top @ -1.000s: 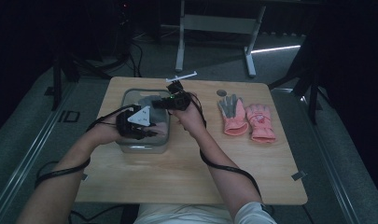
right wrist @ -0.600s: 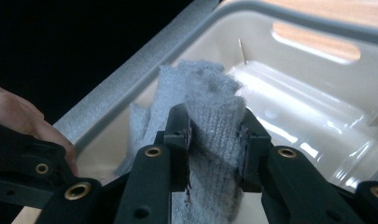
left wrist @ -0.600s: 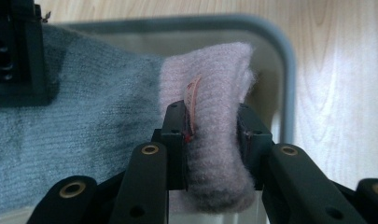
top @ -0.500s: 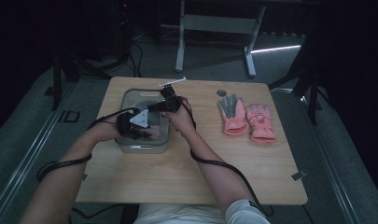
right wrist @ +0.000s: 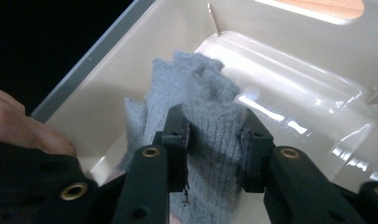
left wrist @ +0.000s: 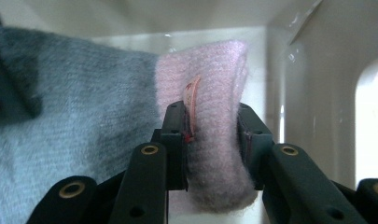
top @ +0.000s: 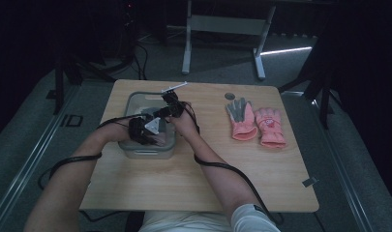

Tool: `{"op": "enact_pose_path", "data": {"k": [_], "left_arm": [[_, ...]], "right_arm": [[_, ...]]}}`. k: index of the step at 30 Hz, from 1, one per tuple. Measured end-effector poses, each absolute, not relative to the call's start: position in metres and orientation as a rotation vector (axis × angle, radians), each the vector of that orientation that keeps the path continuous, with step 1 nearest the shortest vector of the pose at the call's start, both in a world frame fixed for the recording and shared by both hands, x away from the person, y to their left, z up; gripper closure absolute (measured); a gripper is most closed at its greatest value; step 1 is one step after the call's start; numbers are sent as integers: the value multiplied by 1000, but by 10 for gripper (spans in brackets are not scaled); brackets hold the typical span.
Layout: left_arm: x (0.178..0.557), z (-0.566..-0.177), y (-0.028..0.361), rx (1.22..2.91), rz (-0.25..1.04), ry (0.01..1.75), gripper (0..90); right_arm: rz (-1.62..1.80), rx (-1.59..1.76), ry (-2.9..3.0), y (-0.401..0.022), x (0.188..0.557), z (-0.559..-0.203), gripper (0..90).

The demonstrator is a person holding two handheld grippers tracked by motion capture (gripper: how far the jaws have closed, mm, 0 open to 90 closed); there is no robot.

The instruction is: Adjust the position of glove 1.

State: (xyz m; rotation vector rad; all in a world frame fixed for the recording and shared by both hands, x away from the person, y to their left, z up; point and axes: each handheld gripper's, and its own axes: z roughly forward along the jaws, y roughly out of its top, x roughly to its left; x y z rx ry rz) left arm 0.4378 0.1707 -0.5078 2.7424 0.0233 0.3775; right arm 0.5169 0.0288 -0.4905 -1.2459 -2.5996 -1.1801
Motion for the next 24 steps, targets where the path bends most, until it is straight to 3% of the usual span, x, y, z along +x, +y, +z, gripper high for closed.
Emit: {"op": "enact_pose_path", "data": {"k": [5, 10, 15, 24], "left_arm": [[439, -511, 168, 2779, 366, 6, 674], [440, -510, 168, 2762, 371, 48, 609], [441, -509, 167, 2741, 389, 125, 468], [436, -481, 169, 2656, 392, 334, 378]], "right_arm": [[-1183, -1228, -2651, 27, 515, -488, 625], [-1269, -1236, -2638, 13, 514, -473, 495], [-1335, -1239, -2604, -1, 513, -460, 437], [-1499, -1215, -2513, -47, 495, -436, 300]]}}
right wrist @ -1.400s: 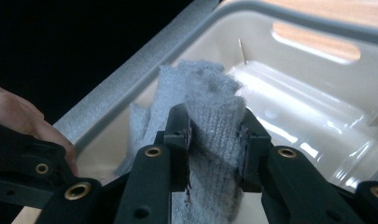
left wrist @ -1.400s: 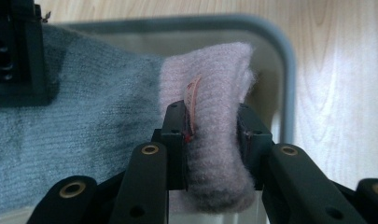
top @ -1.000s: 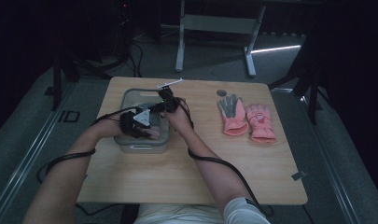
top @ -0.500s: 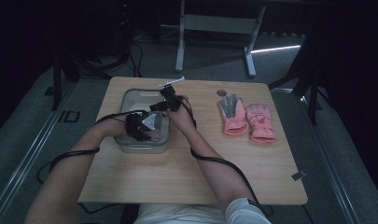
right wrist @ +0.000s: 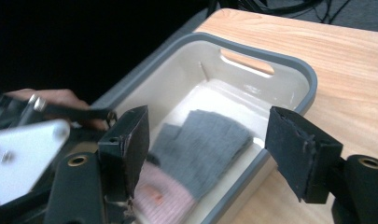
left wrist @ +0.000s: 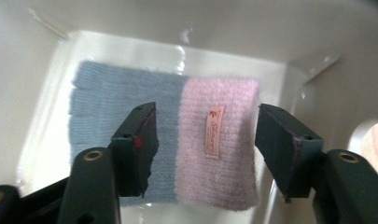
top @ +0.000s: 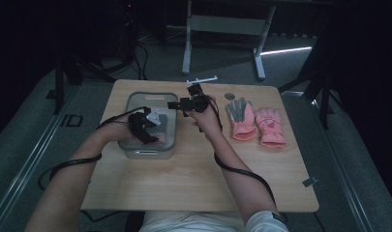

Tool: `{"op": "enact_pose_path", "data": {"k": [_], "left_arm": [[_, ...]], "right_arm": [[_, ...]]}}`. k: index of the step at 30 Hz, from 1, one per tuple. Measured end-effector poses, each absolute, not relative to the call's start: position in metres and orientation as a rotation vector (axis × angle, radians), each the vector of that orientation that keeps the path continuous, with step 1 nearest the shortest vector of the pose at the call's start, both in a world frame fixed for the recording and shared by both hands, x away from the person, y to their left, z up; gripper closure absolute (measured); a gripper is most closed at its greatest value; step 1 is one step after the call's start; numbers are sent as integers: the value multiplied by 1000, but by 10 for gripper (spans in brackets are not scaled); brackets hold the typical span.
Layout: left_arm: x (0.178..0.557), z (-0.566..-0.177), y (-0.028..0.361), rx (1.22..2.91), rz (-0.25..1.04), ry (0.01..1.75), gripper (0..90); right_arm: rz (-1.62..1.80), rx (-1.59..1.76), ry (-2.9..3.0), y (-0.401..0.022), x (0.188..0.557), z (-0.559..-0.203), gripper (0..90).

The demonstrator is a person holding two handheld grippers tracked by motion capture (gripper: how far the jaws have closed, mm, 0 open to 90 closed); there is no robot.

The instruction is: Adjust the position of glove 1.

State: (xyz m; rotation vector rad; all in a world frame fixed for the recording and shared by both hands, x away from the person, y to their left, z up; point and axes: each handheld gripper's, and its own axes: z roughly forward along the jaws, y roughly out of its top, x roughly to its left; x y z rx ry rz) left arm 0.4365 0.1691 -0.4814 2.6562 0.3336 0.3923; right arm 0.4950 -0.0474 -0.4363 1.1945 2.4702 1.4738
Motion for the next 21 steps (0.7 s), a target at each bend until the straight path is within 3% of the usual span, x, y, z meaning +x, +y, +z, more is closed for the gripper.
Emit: {"op": "enact_pose_path", "data": {"k": [3, 4, 8, 12, 21], "left_arm": [[433, -474, 168, 2634, 403, 352, 360], [429, -465, 166, 2578, 393, 375, 347], [421, -451, 159, 2489, 365, 415, 343], [410, -441, 142, 2446, 337, 419, 253], [391, -443, 99, 2431, 339, 428, 166]], "right_arm": [[1485, 1183, 2469, -54, 489, -435, 270], [1484, 1133, 2495, -61, 483, -435, 206], [1499, 1086, 2475, -76, 473, -435, 186], [1477, 1032, 2503, -94, 465, -436, 182], [1393, 993, 2478, -135, 453, -440, 142]]}}
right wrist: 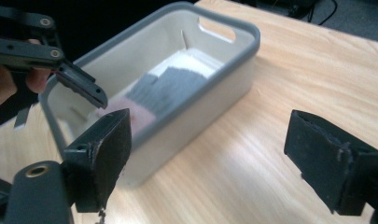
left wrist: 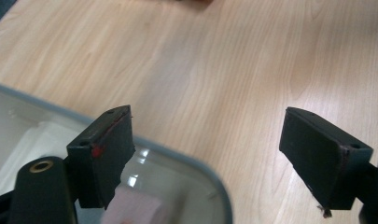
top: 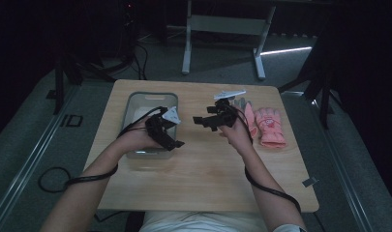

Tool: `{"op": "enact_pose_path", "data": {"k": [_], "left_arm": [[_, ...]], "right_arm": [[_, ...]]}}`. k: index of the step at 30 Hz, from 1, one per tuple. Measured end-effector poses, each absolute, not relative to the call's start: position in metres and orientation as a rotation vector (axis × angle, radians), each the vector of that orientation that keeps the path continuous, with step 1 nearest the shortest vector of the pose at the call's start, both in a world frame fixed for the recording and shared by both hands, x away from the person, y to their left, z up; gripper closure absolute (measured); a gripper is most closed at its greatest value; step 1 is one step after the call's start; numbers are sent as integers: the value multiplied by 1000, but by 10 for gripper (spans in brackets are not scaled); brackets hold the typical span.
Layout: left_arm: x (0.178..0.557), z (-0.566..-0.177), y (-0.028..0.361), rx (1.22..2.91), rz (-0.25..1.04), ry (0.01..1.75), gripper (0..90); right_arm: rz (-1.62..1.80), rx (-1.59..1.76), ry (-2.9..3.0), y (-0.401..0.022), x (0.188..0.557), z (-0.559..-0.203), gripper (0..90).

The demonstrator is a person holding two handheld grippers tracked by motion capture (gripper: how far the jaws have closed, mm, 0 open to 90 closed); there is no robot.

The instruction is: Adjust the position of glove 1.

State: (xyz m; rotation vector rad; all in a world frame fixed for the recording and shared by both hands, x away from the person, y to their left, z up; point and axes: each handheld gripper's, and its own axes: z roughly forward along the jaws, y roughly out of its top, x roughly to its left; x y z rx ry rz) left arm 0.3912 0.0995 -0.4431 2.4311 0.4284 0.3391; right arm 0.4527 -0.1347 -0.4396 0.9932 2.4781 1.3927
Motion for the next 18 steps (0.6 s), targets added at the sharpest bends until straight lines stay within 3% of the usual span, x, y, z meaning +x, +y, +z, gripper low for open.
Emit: {"op": "enact_pose_path", "data": {"k": [3, 6, 11, 18], "left_arm": [[390, -450, 91, 2418, 322, 425, 139], [388, -457, 83, 2427, 267, 404, 50], [380, -465, 66, 2417, 274, 404, 19], [369, -478, 47, 2329, 283, 487, 18]], "right_arm": [[1374, 975, 2502, -147, 448, -441, 139], [1369, 998, 2472, -160, 443, -440, 137], [1397, 1038, 2438, -181, 439, -441, 112], [1323, 1076, 2384, -209, 440, -449, 255]]}}
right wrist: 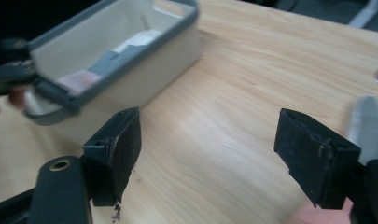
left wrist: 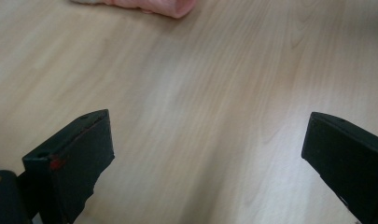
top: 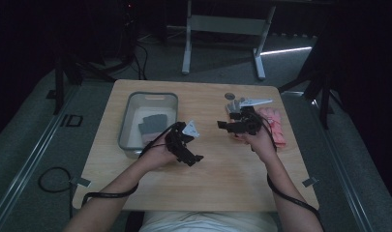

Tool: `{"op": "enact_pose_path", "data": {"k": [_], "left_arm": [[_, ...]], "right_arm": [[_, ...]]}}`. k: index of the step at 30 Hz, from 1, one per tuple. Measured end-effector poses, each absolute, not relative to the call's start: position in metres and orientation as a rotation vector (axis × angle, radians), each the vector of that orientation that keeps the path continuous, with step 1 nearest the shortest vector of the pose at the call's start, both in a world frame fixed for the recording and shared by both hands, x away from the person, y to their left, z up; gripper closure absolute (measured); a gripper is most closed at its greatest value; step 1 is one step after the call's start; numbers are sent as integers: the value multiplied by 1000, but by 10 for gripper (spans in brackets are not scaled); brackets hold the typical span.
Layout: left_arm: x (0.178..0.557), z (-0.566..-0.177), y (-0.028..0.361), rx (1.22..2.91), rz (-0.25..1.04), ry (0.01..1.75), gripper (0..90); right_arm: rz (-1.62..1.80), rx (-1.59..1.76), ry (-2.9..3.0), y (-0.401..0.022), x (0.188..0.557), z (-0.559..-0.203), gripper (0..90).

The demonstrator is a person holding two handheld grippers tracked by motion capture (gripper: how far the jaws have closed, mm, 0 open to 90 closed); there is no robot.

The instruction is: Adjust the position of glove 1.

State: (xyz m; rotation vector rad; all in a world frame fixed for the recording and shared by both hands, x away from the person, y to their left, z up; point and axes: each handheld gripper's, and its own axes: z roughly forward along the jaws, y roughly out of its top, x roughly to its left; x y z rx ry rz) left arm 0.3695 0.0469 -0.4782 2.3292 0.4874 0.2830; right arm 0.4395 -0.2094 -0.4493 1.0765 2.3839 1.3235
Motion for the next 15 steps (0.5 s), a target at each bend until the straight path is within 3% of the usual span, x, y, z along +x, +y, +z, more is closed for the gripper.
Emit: {"op": "enact_pose_path", "data": {"k": [5, 10, 15], "left_arm": [[354, -488, 38, 2254, 196, 513, 19], [337, -506, 33, 2284, 189, 521, 19], [323, -525, 34, 2272, 264, 566, 19]], "right_arm": [[1222, 1084, 2348, -226, 442, -453, 382], [1183, 1135, 2307, -241, 447, -457, 426], [1139, 1165, 2300, -251, 454, -460, 514]]}}
